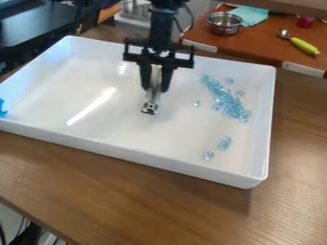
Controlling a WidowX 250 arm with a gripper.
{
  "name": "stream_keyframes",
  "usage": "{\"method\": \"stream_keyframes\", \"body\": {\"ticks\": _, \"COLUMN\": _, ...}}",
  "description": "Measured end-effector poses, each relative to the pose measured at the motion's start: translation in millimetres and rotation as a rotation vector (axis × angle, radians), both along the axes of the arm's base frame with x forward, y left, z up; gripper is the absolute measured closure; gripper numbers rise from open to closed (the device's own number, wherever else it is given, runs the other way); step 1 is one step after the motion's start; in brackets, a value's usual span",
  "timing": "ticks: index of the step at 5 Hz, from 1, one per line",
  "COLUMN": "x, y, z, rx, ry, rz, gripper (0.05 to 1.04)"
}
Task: Sweep into pile
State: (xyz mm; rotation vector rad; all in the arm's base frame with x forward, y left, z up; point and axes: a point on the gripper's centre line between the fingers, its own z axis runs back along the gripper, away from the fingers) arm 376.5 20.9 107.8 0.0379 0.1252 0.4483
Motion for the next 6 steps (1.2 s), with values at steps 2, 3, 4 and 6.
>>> {"method": "stream_keyframes", "body": {"ticks": 2, "x": 21, "y": -23, "z": -3.3, "rx": 0.009, "ry": -0.028, "rz": 0.001, "gripper": 0.748}}
{"method": "stream_keyframes", "body": {"ticks": 3, "x": 23, "y": -31, "z": -4.0, "rx": 0.033, "ry": -0.039, "rz": 0.001, "gripper": 0.748}}
{"method": "stream_keyframes", "body": {"ticks": 4, "x": 15, "y": -35, "z": 4.1, "rx": 0.002, "ry": -0.062, "rz": -0.021, "gripper": 0.748}}
{"method": "stream_keyframes", "body": {"ticks": 6, "x": -8, "y": 8, "z": 63.0, "rx": -0.048, "ry": -0.203, "rz": 0.056, "gripper": 0.748}}
